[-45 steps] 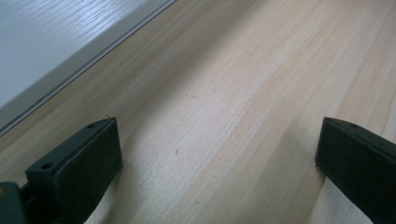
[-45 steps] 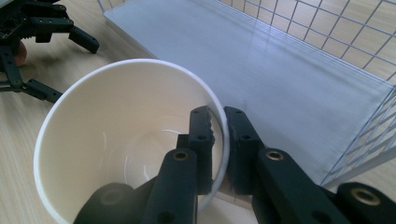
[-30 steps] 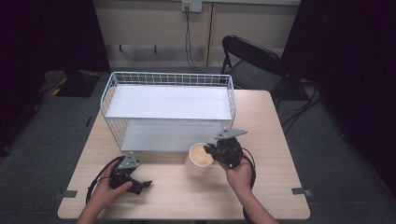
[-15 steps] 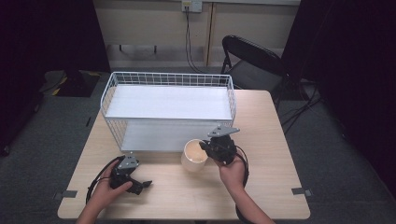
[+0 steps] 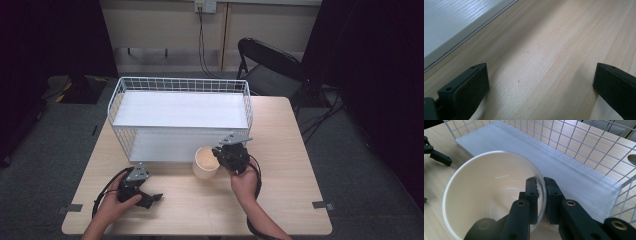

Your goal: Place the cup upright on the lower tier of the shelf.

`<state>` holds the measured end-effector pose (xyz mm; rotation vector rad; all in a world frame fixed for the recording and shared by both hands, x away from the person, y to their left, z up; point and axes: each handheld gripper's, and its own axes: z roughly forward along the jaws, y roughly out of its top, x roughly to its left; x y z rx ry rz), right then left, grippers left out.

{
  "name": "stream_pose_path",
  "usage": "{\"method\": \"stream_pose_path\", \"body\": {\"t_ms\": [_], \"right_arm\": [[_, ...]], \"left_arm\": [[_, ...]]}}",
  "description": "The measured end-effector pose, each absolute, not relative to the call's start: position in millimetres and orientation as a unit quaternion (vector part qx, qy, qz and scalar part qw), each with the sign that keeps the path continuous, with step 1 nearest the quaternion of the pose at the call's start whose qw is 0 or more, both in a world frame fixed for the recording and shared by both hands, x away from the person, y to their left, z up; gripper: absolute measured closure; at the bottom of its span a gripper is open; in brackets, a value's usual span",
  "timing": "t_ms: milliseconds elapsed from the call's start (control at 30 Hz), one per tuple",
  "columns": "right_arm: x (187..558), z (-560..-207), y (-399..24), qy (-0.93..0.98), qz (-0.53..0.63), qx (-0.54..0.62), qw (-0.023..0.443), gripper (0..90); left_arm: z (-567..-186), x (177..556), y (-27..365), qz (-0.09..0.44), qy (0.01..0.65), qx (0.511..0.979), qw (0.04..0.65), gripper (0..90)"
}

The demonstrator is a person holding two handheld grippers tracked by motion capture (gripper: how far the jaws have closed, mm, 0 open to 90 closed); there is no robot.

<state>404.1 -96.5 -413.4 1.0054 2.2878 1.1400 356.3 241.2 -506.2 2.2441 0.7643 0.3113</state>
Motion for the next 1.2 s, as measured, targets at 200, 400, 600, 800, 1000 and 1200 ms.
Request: {"method": "stream_pose_path", "body": {"t_ms": [200,400,600,800,1000,1200], "right_arm": [[408.7,-414.8,-94.0,0.816,0.4,0.363,0.206,82.8],[414.0,-418.6,-91.4,0.813,0.395,0.371,0.216,82.8],[418.5,-419.2,-90.1,0.813,0.39,0.375,0.215,82.8],[420.9,-421.5,-87.0,0.813,0.386,0.378,0.219,82.8],[423.1,-422.0,-85.1,0.812,0.382,0.38,0.224,82.8],[424.2,-421.7,-83.6,0.81,0.381,0.383,0.227,82.7]], "left_arm": [[-506.2,356.3,241.2,0.121,0.298,0.873,0.367,0.0],[-506.2,356.3,241.2,0.121,0.297,0.873,0.367,0.0],[-506.2,356.2,241.2,0.121,0.298,0.873,0.367,0.0],[-506.0,356.2,241.2,0.12,0.298,0.873,0.366,0.0],[-506.2,356.2,241.1,0.121,0.298,0.873,0.367,0.0],[-506.0,356.2,241.3,0.12,0.298,0.874,0.366,0.0]]}}
